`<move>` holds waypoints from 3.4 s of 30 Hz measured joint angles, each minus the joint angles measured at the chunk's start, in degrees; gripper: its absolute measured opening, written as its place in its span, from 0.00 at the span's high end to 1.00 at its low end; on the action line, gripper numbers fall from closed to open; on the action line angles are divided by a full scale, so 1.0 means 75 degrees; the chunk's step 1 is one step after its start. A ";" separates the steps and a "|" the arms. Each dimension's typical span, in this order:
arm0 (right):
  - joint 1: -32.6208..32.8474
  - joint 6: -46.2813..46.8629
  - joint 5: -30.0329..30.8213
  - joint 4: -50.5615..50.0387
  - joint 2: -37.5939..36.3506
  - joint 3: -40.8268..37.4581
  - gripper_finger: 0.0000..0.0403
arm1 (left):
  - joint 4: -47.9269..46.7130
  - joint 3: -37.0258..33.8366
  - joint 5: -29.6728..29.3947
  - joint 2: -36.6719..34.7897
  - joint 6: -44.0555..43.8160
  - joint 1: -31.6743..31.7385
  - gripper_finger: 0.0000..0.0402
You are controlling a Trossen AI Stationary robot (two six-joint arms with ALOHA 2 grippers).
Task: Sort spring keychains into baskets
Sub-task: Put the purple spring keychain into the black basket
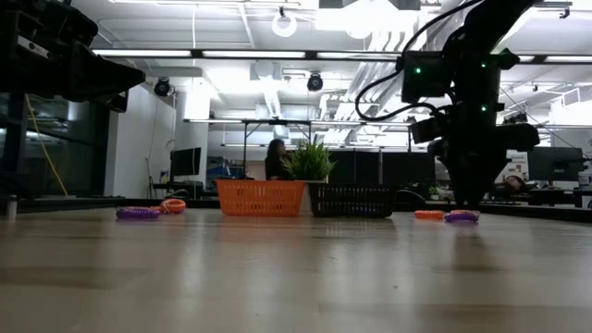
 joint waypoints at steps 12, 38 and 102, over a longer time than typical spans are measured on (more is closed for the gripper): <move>-0.0345 -0.0262 -0.0487 0.0147 0.0070 0.0003 0.59 | -0.0002 0.0000 0.0000 0.0000 -0.0003 -0.0001 1.00; -0.0533 -0.0195 -0.0879 0.0630 0.1017 0.0041 0.59 | -0.0001 0.0001 0.0000 -0.0003 -0.0001 0.0002 1.00; -0.1291 0.1977 -0.1377 -0.0290 0.2540 0.4515 0.95 | 0.0001 -0.0001 0.0000 -0.0003 -0.0003 0.0002 1.00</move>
